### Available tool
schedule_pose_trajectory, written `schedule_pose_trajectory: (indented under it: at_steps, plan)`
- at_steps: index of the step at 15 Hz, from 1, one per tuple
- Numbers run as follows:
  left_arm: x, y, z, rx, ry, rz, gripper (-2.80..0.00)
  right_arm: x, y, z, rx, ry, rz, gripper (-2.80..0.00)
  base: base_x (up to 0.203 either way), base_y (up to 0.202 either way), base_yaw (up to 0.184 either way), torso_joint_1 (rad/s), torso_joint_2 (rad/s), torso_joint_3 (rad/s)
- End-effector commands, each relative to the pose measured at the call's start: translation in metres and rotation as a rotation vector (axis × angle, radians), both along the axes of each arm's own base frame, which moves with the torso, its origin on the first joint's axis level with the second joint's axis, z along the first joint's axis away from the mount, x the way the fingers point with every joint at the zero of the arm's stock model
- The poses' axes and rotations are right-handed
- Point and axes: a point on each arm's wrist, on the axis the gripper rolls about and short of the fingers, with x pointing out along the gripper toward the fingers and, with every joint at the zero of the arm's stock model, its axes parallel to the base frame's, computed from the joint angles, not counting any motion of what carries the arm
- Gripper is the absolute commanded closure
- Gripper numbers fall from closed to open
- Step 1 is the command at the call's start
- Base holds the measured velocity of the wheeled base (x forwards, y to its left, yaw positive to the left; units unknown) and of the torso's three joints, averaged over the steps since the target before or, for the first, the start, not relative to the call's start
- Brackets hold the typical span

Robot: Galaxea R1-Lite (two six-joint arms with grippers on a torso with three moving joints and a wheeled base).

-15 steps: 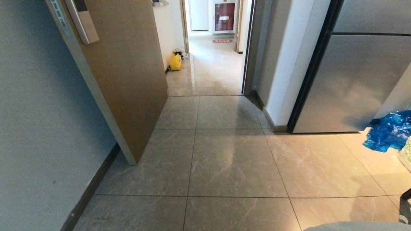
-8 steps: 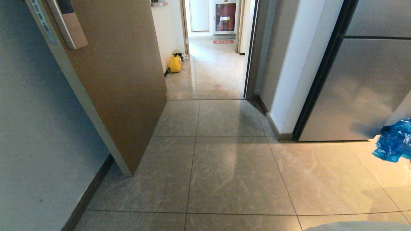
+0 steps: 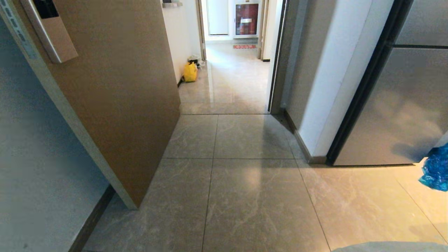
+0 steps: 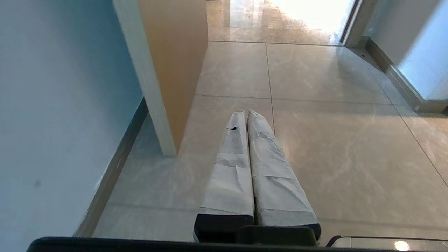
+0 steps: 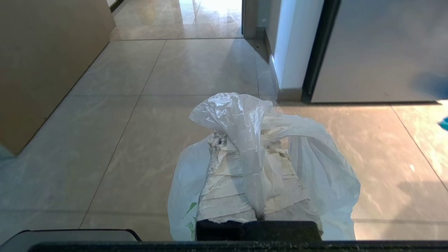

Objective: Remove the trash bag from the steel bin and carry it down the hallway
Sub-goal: Put the trash bag at the door

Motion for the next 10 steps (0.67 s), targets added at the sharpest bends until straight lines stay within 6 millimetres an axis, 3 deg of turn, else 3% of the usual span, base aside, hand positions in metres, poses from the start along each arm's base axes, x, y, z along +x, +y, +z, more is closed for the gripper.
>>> schedule_pose_trajectory:
  at_steps: [1,10]
  plan:
    - [0.0,0.0,0.0,0.0,0.0,0.0,0.0,-0.0001,0.0,0.0001,-0.001,-0.001,0.0,0.0,0.196,0.0,-0.002,-0.002,0.01,-0.001]
    - [0.0,0.0,0.0,0.0,0.0,0.0,0.0,-0.0001,0.0,0.0,-0.001,0.0,0.0,0.0,0.194,0.0,0.001,0.005,0.0,0.005]
